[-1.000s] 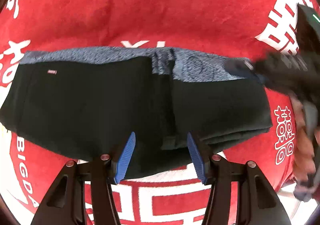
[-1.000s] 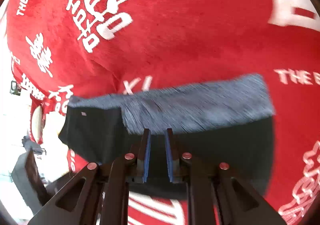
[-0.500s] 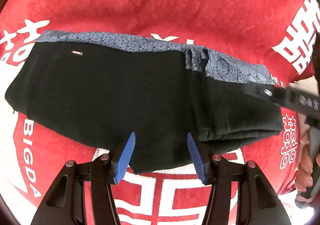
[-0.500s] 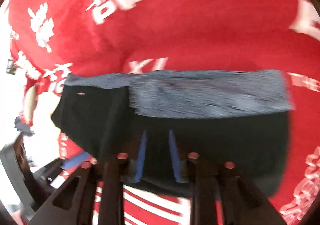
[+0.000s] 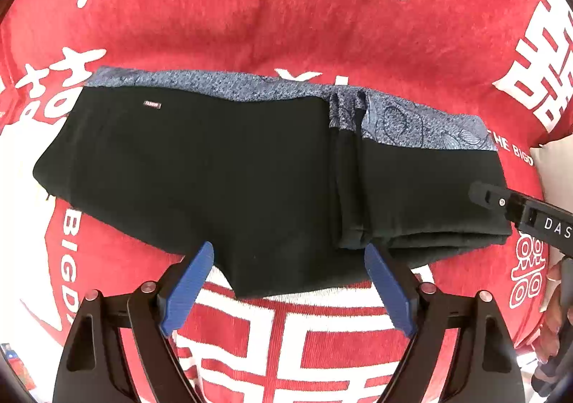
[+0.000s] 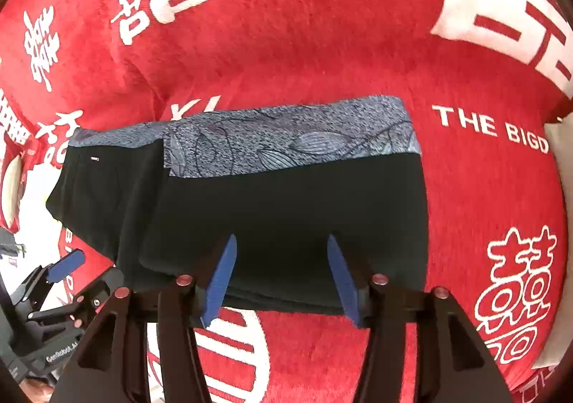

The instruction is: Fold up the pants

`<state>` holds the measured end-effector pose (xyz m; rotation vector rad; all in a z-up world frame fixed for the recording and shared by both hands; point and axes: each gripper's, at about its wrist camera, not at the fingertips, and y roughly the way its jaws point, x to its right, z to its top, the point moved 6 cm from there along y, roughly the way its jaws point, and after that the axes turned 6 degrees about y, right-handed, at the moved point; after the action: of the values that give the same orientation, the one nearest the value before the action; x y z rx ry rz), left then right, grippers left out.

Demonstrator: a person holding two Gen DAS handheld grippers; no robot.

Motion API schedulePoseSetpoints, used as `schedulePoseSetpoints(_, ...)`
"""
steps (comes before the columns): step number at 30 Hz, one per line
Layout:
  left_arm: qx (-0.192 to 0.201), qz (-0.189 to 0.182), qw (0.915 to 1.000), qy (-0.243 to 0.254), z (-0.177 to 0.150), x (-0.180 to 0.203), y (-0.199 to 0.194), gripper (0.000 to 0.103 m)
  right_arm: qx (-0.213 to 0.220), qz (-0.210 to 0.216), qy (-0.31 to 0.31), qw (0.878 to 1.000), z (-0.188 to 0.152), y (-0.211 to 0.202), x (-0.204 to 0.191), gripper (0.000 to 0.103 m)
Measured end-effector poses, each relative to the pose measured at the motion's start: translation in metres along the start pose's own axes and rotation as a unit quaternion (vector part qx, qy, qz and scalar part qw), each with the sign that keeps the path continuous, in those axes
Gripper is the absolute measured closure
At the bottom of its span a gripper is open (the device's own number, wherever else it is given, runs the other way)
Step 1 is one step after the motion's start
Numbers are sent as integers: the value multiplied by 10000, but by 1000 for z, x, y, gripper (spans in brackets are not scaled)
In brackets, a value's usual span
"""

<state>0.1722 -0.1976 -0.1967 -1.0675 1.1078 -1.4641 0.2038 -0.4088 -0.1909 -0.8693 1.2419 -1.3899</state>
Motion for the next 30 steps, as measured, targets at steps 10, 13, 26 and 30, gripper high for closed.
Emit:
schedulePoseSetpoints(10,-209,138,9993,-268,-10,-18,3,16,-280,-286,-288,9988,-6,27,-13,32)
schedulePoseSetpoints(13,-221,151,9991,-328,-12,-26,3,16,-260,-474,-558,9970,-12,30,-21,29)
schedulePoseSetpoints(26,-216,10,9984,-522,-17,-50,5,16,-355,-600,-853,9939,-30,28,-42,28)
schedulePoseSetpoints(30,-230,-207,9968,-744,-23,-63,7,16,-404,-578,-1012,9924,-37,22,-54,28)
